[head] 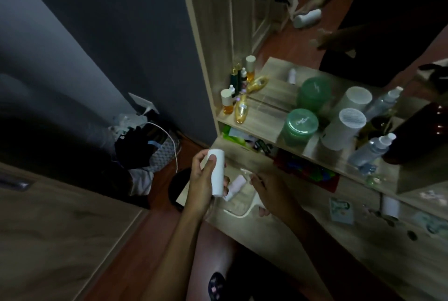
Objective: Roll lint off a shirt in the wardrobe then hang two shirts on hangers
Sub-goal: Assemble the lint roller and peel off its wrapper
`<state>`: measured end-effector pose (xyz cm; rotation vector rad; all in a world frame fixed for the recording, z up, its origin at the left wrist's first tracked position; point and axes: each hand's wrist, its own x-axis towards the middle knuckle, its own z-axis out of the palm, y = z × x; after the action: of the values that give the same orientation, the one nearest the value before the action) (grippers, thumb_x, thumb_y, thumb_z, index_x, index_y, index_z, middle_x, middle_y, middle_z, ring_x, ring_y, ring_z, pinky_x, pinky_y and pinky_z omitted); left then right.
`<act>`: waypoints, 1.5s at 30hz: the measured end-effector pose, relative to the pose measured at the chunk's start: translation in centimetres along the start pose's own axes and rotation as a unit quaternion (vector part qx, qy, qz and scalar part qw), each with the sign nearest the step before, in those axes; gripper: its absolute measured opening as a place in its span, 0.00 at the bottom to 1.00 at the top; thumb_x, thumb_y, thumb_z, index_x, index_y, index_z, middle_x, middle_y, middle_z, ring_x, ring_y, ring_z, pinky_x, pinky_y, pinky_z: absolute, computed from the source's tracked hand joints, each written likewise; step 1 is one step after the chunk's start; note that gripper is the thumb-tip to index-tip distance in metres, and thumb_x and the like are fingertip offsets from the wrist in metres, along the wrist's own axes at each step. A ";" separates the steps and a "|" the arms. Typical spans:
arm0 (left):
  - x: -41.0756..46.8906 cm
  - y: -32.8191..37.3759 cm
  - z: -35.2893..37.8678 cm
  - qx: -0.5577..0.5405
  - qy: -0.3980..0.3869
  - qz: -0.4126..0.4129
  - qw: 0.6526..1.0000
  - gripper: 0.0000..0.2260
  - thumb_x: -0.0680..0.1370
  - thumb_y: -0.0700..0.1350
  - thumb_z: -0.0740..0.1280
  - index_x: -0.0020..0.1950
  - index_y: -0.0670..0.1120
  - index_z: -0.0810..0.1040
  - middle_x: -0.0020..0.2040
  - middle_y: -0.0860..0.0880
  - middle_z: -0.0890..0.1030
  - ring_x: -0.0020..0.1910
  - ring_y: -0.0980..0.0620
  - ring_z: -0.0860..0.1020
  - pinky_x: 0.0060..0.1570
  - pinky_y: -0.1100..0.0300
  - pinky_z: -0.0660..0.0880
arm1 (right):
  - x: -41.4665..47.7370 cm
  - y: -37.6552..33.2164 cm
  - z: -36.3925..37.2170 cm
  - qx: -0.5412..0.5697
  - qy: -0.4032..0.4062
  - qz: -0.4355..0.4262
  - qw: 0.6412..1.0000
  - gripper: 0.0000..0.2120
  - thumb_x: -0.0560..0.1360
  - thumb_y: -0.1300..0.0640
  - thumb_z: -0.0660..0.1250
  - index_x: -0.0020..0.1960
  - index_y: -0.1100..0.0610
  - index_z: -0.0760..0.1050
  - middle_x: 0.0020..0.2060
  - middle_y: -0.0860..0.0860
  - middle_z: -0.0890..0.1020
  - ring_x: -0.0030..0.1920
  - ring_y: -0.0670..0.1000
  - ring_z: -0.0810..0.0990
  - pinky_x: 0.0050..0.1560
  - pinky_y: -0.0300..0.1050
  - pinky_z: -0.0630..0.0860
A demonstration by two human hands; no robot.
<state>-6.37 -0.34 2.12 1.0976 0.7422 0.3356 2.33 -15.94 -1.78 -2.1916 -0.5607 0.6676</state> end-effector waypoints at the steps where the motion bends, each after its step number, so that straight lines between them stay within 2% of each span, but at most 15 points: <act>1: 0.3 -0.6 0.5 0.000 -0.001 -0.009 1.000 0.13 0.82 0.46 0.62 0.65 0.48 0.68 0.42 0.40 0.80 0.26 0.45 0.75 0.23 0.59 0.72 | 0.5 1.5 0.1 -0.013 -0.009 0.013 1.000 0.14 0.82 0.52 0.57 0.47 0.59 0.78 0.40 0.58 0.83 0.38 0.52 0.82 0.33 0.40 0.71; 4: 0.8 -2.4 1.9 -0.010 -0.005 -0.036 0.999 0.12 0.81 0.48 0.63 0.64 0.50 0.69 0.42 0.40 0.80 0.27 0.45 0.75 0.24 0.59 0.73 | 1.5 5.8 0.6 -0.029 -0.052 0.085 0.995 0.18 0.82 0.49 0.54 0.52 0.61 0.76 0.44 0.60 0.82 0.40 0.57 0.81 0.38 0.45 0.76; 9: 0.9 -5.0 2.8 -0.012 0.000 -0.084 0.996 0.09 0.81 0.48 0.64 0.60 0.54 0.72 0.44 0.38 0.81 0.29 0.45 0.74 0.26 0.59 0.73 | 1.8 10.6 2.2 -0.054 -0.076 0.113 0.989 0.18 0.83 0.52 0.54 0.59 0.63 0.77 0.54 0.61 0.81 0.56 0.59 0.79 0.59 0.50 0.73; 11: 0.8 -5.4 3.0 -0.005 0.003 -0.092 0.996 0.09 0.81 0.47 0.63 0.61 0.54 0.72 0.42 0.41 0.82 0.28 0.45 0.75 0.25 0.59 0.73 | 1.6 11.8 3.1 -0.064 -0.069 0.106 0.990 0.17 0.83 0.53 0.56 0.53 0.63 0.80 0.49 0.59 0.84 0.52 0.56 0.81 0.60 0.52 0.76; 14: 0.7 -5.8 3.1 0.005 0.000 -0.096 0.995 0.11 0.82 0.46 0.63 0.63 0.54 0.71 0.40 0.43 0.83 0.27 0.45 0.75 0.25 0.59 0.73 | 1.7 13.2 4.2 -0.071 -0.051 0.102 0.991 0.36 0.80 0.37 0.44 0.51 0.62 0.81 0.47 0.57 0.85 0.49 0.53 0.83 0.56 0.49 0.77; 15: 0.7 -6.0 3.1 0.015 0.000 -0.097 0.995 0.11 0.81 0.46 0.63 0.64 0.55 0.71 0.40 0.43 0.83 0.27 0.45 0.75 0.25 0.59 0.73 | 1.8 13.5 4.2 -0.064 -0.065 0.107 0.990 0.37 0.80 0.36 0.43 0.53 0.62 0.81 0.48 0.58 0.84 0.51 0.55 0.82 0.56 0.49 0.77; 19: 0.7 -6.2 3.2 0.027 0.001 -0.104 0.994 0.12 0.81 0.47 0.64 0.64 0.56 0.73 0.44 0.41 0.83 0.27 0.46 0.76 0.25 0.59 0.74 | 2.3 14.0 4.8 -0.067 -0.077 0.126 0.987 0.18 0.83 0.51 0.56 0.57 0.62 0.79 0.52 0.58 0.82 0.54 0.57 0.80 0.59 0.51 0.75; 24: 0.6 -6.4 2.9 0.026 -0.005 -0.110 0.994 0.12 0.81 0.47 0.64 0.64 0.57 0.74 0.45 0.42 0.82 0.27 0.47 0.75 0.26 0.59 0.74 | 3.1 15.5 6.0 -0.095 -0.051 0.097 0.989 0.14 0.81 0.52 0.60 0.47 0.58 0.80 0.42 0.52 0.82 0.44 0.48 0.80 0.52 0.48 0.78; 27: 0.4 -6.4 2.8 0.027 -0.012 -0.108 0.994 0.13 0.81 0.47 0.64 0.65 0.58 0.74 0.43 0.45 0.83 0.28 0.47 0.75 0.27 0.58 0.74 | 3.4 16.1 5.8 -0.142 -0.036 0.087 0.985 0.13 0.81 0.49 0.59 0.47 0.54 0.79 0.42 0.49 0.81 0.43 0.45 0.79 0.51 0.46 0.79; 29: 0.4 -6.5 2.7 0.026 -0.012 -0.112 0.993 0.13 0.81 0.47 0.64 0.65 0.58 0.74 0.44 0.43 0.83 0.29 0.47 0.76 0.26 0.58 0.74 | 3.4 15.2 5.3 -0.148 -0.018 0.072 0.986 0.11 0.80 0.49 0.59 0.51 0.52 0.78 0.45 0.46 0.81 0.45 0.42 0.78 0.52 0.37 0.76; 31: 0.5 -6.6 2.5 0.029 -0.015 -0.117 0.993 0.13 0.81 0.47 0.64 0.65 0.59 0.74 0.46 0.40 0.81 0.29 0.45 0.76 0.26 0.59 0.74 | 3.5 12.4 4.2 -0.046 -0.011 0.057 0.997 0.08 0.80 0.52 0.62 0.52 0.52 0.79 0.45 0.43 0.80 0.44 0.39 0.78 0.49 0.30 0.72; 33: 0.6 -6.8 2.3 0.037 -0.019 -0.120 0.992 0.13 0.81 0.47 0.64 0.65 0.59 0.74 0.47 0.38 0.80 0.29 0.44 0.75 0.25 0.58 0.74 | 3.6 8.8 2.7 0.152 -0.014 0.063 0.986 0.08 0.80 0.51 0.63 0.49 0.51 0.80 0.41 0.46 0.83 0.41 0.42 0.81 0.45 0.36 0.76; 35: 0.6 -7.1 2.2 0.044 -0.021 -0.122 0.991 0.13 0.81 0.47 0.64 0.65 0.58 0.75 0.48 0.37 0.79 0.29 0.44 0.75 0.26 0.58 0.74 | 3.7 5.7 1.3 0.256 -0.025 0.062 0.964 0.09 0.79 0.48 0.64 0.50 0.49 0.82 0.41 0.49 0.85 0.44 0.46 0.84 0.46 0.43 0.81; 40: 0.5 -7.5 2.3 0.064 -0.023 -0.127 0.990 0.14 0.80 0.47 0.65 0.66 0.57 0.76 0.52 0.37 0.82 0.28 0.46 0.76 0.28 0.58 0.75 | 4.2 2.3 0.0 0.355 -0.060 0.041 0.932 0.07 0.77 0.57 0.69 0.53 0.55 0.84 0.44 0.50 0.87 0.46 0.46 0.85 0.42 0.38 0.81; 45: 0.5 -7.7 2.6 0.077 -0.023 -0.128 0.988 0.13 0.80 0.47 0.65 0.64 0.59 0.78 0.51 0.47 0.84 0.31 0.46 0.78 0.29 0.58 0.76 | 4.5 3.4 1.0 0.335 -0.034 0.023 0.941 0.07 0.75 0.60 0.70 0.52 0.59 0.84 0.45 0.52 0.87 0.48 0.50 0.86 0.51 0.45 0.82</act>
<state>-5.04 -5.18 -4.24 1.1361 0.8682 0.0347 5.73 -14.88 -6.22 -1.5483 -0.2566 0.8191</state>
